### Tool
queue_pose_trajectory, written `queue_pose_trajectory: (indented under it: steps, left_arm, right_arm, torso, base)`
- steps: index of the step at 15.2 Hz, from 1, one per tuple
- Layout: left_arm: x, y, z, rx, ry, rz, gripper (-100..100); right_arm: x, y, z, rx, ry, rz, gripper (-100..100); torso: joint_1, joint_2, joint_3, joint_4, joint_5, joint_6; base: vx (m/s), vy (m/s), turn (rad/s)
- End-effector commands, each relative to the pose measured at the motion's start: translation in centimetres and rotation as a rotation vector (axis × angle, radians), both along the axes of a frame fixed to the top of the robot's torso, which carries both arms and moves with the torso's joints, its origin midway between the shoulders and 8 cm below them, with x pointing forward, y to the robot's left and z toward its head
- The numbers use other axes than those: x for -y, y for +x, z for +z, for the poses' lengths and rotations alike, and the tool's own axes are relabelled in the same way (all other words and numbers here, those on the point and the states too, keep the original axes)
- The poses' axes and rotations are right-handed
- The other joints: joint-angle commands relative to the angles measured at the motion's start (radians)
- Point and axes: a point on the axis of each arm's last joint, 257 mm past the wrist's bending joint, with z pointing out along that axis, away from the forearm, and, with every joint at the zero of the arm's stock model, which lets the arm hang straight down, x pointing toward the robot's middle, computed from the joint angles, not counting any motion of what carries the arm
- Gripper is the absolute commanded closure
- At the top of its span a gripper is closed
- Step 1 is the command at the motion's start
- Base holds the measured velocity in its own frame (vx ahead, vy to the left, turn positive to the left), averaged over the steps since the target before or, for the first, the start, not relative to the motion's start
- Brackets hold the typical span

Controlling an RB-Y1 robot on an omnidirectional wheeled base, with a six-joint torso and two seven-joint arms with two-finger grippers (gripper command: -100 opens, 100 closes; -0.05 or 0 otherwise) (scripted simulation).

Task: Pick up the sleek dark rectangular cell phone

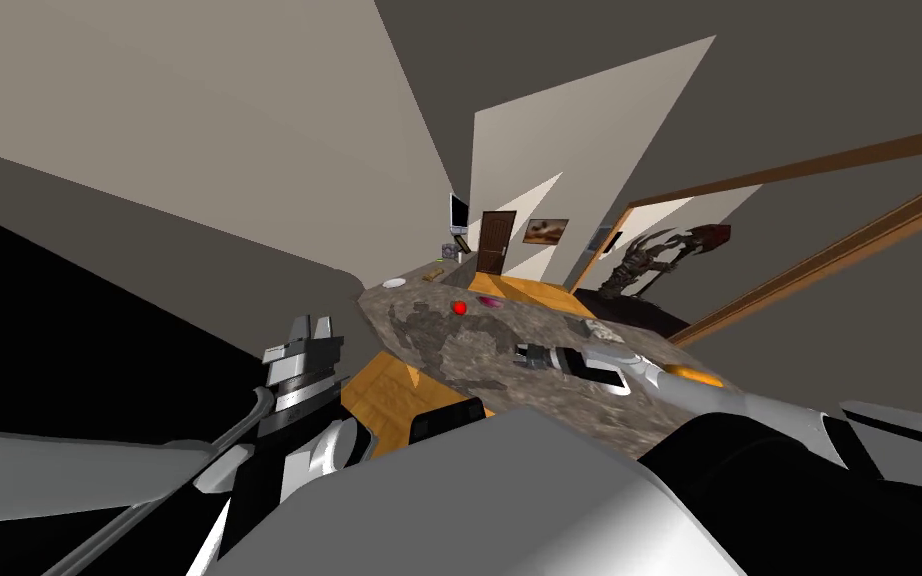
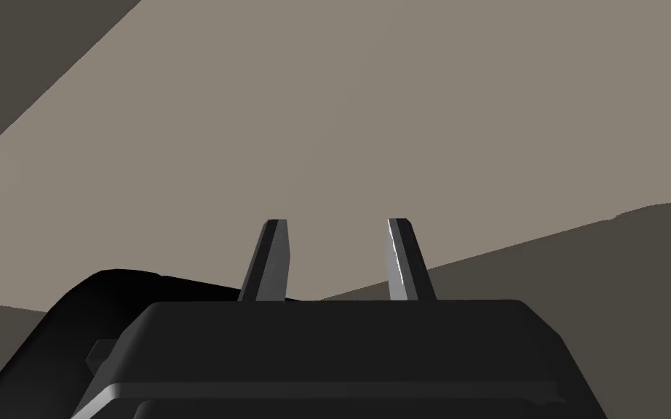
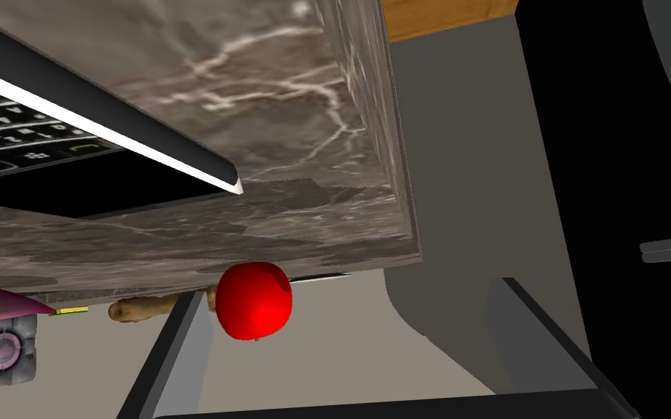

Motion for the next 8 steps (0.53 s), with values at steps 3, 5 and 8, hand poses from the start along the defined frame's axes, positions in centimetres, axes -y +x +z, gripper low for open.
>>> queue_pose_trajectory:
  steps: [3, 5, 8]
  left_arm:
    - [0.0, 0.0, 0.0, 0.0, 0.0, 0.0, 0]
    - [0.0, 0.0, 0.0, 0.0, 0.0, 0.0, 0]
    - [0.0, 0.0, 0.0, 0.0, 0.0, 0.0, 0]
  right_arm:
    - [3.6, -1.7, -0.9, -0.056, -0.125, 0.042, -100]
    - [5.4, -2.8, -1.5, -0.088, -0.181, 0.061, -100]
    - [7.5, -3.9, -1.8, -0.122, -0.245, 0.084, -100]
  torso:
    - [0.0, 0.0, 0.0, 0.0, 0.0, 0.0]
    - [-0.001, 0.0, 0.0, 0.0, 0.0, 0.001]
    - [0.0, 0.0, 0.0, 0.0, 0.0, 0.0]
  base:
    - [0.017, 0.038, 0.184]
    - [0.007, 0.012, 0.041]
    - [0.02, 0.036, 0.208]
